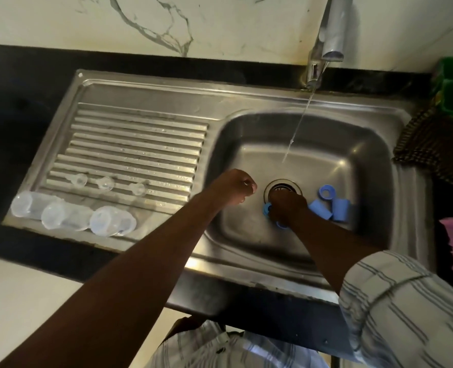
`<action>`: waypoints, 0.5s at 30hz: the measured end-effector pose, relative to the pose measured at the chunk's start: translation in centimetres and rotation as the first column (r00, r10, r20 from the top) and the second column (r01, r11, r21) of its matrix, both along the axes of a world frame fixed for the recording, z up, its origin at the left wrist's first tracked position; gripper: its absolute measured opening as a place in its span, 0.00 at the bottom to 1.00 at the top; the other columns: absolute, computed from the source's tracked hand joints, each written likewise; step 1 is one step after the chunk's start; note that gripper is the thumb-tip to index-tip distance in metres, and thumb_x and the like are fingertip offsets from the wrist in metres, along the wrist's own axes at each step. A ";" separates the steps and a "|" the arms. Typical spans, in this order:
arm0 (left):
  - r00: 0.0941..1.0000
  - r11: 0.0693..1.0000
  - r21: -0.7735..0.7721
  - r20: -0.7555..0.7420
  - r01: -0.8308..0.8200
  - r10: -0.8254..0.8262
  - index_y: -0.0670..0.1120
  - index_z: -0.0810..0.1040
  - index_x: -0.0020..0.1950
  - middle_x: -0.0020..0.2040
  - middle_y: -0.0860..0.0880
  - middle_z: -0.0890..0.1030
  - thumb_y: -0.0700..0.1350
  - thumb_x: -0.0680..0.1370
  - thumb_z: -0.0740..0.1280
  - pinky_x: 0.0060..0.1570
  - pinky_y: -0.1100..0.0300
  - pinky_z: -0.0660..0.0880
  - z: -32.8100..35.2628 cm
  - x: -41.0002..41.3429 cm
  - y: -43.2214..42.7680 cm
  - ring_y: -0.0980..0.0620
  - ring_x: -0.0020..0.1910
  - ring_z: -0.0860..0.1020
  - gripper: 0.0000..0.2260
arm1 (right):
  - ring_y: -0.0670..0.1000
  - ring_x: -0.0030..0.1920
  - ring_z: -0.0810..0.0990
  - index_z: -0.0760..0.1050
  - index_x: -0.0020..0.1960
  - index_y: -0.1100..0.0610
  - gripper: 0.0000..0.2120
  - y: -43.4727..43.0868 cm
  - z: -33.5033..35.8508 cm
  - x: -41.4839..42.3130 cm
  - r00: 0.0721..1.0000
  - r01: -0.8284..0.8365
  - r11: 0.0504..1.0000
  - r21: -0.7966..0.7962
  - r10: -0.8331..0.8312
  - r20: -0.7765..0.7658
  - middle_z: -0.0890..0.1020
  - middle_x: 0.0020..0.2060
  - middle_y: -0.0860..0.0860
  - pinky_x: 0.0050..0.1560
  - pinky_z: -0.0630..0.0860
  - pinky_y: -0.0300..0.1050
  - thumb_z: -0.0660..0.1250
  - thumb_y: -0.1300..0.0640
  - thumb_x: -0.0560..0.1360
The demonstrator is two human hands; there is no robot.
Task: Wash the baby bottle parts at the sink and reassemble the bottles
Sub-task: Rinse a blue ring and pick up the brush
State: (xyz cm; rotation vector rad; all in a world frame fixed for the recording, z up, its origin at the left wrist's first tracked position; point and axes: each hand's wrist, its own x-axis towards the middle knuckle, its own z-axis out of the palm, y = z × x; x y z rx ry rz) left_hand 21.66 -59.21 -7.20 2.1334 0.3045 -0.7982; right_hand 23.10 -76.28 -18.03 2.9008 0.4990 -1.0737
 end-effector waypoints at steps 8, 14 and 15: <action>0.999 0.999 -0.011 -0.007 -0.037 0.037 0.44 0.84 0.50 0.49 0.42 0.85 0.40 0.77 0.69 0.51 0.52 0.81 -0.6 0.1 0.2 0.44 0.46 0.85 0.05 | 0.57 0.55 0.79 0.75 0.58 0.54 0.18 0.1 1.3 0.4 0.962 0.274 0.947 0.168 -0.266 -0.067 0.79 0.56 0.53 0.52 0.77 0.48 0.70 0.48 0.71; 0.981 0.967 -0.168 -0.019 -0.192 0.192 0.40 0.79 0.48 0.45 0.39 0.81 0.55 0.79 0.66 0.38 0.56 0.72 1.3 4.7 -1.7 0.45 0.37 0.76 0.17 | 0.53 0.45 0.81 0.81 0.47 0.58 0.08 -1.8 7.0 6.1 0.755 0.563 0.568 0.600 -0.649 -0.095 0.82 0.42 0.53 0.45 0.73 0.44 0.74 0.56 0.71; 0.971 0.943 -0.232 -0.042 -0.237 0.234 0.42 0.77 0.47 0.43 0.41 0.78 0.54 0.82 0.64 0.36 0.59 0.69 2.0 5.6 -2.4 0.47 0.35 0.74 0.14 | 0.54 0.43 0.81 0.81 0.45 0.58 0.06 -2.1 8.1 7.1 0.716 0.585 0.489 0.647 -0.686 -0.129 0.83 0.40 0.54 0.46 0.77 0.47 0.75 0.58 0.71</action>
